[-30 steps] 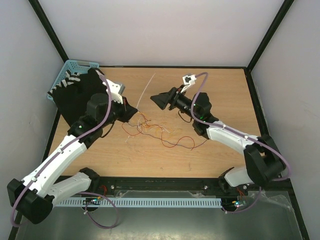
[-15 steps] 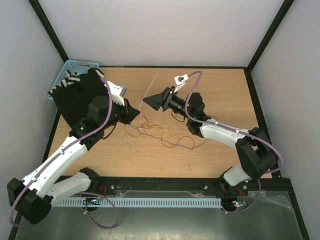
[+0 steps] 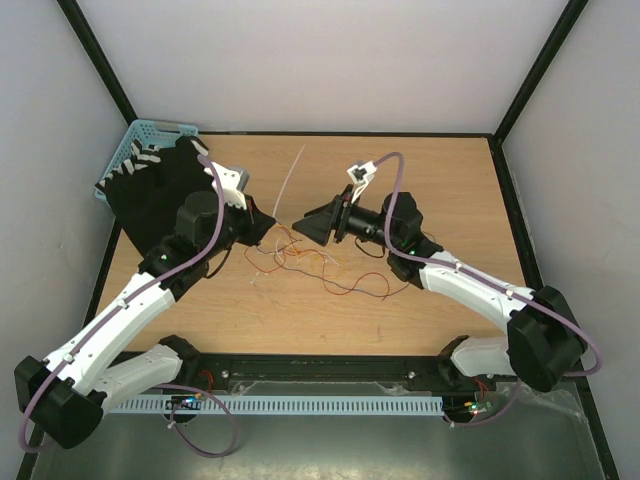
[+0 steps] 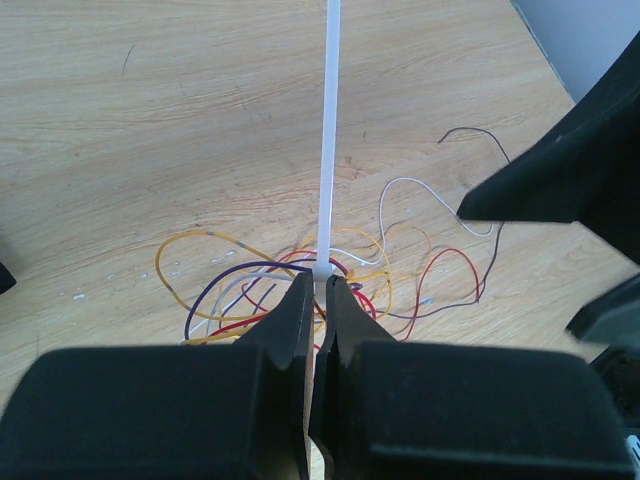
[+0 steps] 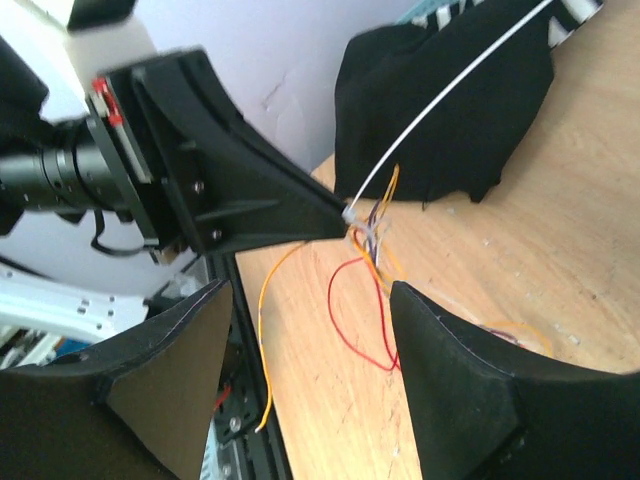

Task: Zip-tie the wires
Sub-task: Adjust the cable at the center of the board.

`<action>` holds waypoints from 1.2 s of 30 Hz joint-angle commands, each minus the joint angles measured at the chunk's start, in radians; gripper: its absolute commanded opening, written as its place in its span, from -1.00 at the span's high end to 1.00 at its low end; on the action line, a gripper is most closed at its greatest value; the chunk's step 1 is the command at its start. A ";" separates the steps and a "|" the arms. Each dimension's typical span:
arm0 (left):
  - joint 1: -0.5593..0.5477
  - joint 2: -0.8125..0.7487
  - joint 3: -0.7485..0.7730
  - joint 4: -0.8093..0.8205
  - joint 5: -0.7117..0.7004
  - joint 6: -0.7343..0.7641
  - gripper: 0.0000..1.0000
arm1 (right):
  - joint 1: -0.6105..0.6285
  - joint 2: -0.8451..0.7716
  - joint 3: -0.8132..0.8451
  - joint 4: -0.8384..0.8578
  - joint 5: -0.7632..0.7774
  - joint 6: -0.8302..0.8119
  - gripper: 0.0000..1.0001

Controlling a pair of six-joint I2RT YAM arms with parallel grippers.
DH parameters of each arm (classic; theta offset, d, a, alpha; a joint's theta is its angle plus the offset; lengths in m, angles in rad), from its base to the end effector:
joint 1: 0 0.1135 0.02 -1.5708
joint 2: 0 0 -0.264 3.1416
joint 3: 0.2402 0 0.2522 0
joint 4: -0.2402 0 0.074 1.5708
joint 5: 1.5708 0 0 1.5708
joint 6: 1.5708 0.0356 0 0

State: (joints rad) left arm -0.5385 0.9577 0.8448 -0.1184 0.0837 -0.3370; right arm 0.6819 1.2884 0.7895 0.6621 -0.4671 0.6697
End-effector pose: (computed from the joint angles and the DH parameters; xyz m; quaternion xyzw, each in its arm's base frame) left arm 0.1915 -0.1179 0.3363 0.1046 0.7767 -0.2926 0.5479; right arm 0.2186 0.1981 0.3197 -0.1803 0.6285 0.5808 0.4850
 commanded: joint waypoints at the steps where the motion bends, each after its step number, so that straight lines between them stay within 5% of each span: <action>1: -0.004 -0.004 -0.007 0.023 -0.018 0.004 1.00 | 0.043 0.038 0.024 -0.046 -0.072 -0.055 -0.49; 11: -0.004 -0.017 -0.010 0.007 -0.036 0.013 1.00 | 0.142 0.126 0.118 -0.107 -0.153 -0.117 -0.41; 18: -0.004 -0.008 -0.008 -0.004 -0.052 0.019 1.00 | 0.154 0.127 0.113 -0.107 -0.169 -0.134 0.80; 20: -0.004 -0.005 -0.005 -0.007 -0.060 0.018 1.00 | 0.158 0.122 0.106 -0.117 -0.175 -0.150 1.00; 36: -0.003 0.016 0.015 -0.015 -0.100 0.007 1.00 | 0.217 0.056 -0.001 -0.226 -0.260 -0.341 1.00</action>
State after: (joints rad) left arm -0.5392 0.9630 0.8387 -0.1436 -0.0010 -0.3256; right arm 0.8745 1.3865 0.8017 0.4618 -0.6830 0.4072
